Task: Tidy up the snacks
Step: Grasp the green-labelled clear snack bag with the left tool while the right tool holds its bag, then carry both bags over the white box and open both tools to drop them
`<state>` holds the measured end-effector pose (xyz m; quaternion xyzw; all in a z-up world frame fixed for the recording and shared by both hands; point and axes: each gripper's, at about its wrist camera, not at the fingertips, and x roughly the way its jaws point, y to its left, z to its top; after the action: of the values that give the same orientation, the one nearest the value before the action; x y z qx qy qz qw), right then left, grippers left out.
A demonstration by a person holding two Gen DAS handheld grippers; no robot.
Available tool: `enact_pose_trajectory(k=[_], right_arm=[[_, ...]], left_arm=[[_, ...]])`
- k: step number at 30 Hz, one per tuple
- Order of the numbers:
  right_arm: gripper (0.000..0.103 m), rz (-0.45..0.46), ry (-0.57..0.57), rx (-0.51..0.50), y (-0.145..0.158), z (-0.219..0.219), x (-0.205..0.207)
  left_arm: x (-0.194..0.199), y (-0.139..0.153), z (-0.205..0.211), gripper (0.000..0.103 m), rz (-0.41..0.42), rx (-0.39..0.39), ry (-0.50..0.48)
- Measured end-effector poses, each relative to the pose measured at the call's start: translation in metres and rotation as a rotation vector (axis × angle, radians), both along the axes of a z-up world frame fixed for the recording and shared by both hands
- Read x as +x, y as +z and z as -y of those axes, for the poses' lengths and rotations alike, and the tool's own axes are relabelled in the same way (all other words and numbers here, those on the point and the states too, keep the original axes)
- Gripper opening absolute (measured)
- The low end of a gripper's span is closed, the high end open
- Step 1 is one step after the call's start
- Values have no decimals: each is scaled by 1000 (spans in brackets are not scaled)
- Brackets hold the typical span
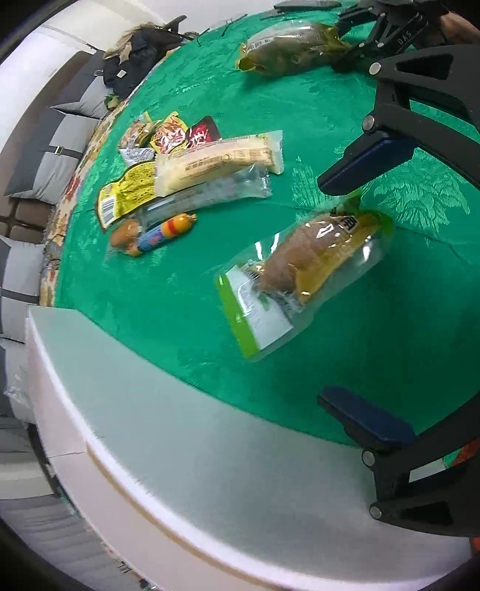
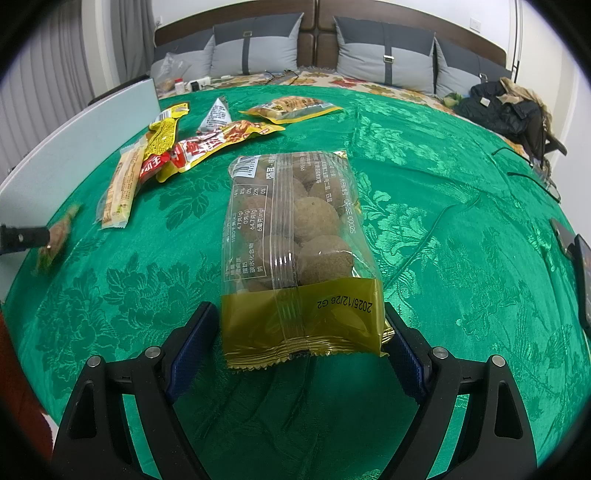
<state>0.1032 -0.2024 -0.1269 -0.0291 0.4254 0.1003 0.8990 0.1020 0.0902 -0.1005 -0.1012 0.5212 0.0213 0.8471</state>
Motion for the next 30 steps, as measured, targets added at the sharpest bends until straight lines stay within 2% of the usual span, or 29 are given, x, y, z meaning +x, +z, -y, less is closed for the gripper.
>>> enact_pose_trajectory(k=[4, 6, 8, 10, 12, 15, 16, 20, 22, 24, 25, 29, 30], right_arm=[[89, 0, 0, -1, 0, 0, 0], [89, 0, 0, -1, 0, 0, 0], [89, 0, 0, 0, 0, 0, 0], [89, 0, 0, 0, -1, 0, 0], [89, 1, 0, -1, 0, 0, 0], [89, 1, 0, -1, -1, -1, 0], [89, 1, 0, -1, -1, -1, 0], [89, 1, 0, -1, -1, 0, 0], [89, 1, 1, -1, -1, -1, 0], [89, 1, 1, -1, -1, -1, 0], [89, 1, 1, 0, -1, -1, 0], [89, -6, 11, 15, 1, 2, -2], [89, -27, 11, 56, 4, 7, -3]], left_arm=[[5, -4, 0, 102, -20, -97, -1], [12, -8, 9, 100, -18, -146, -45], [18, -7, 23, 95, 1, -108, -116], [21, -5, 35, 86, 7, -99, -206], [20, -3, 41, 84, -6, -75, -263], [18, -7, 36, 84, -46, 75, -199], [19, -8, 33, 84, -58, 100, -175], [20, -7, 33, 81, -91, 117, -130], [20, -4, 44, 58, -72, 133, -167], [18, -3, 53, 55, -60, 155, -195], [16, -2, 53, 46, -48, 126, -201], [7, -1, 40, 40, -40, 81, -171], [4, 0, 36, 38, -40, 63, -166]])
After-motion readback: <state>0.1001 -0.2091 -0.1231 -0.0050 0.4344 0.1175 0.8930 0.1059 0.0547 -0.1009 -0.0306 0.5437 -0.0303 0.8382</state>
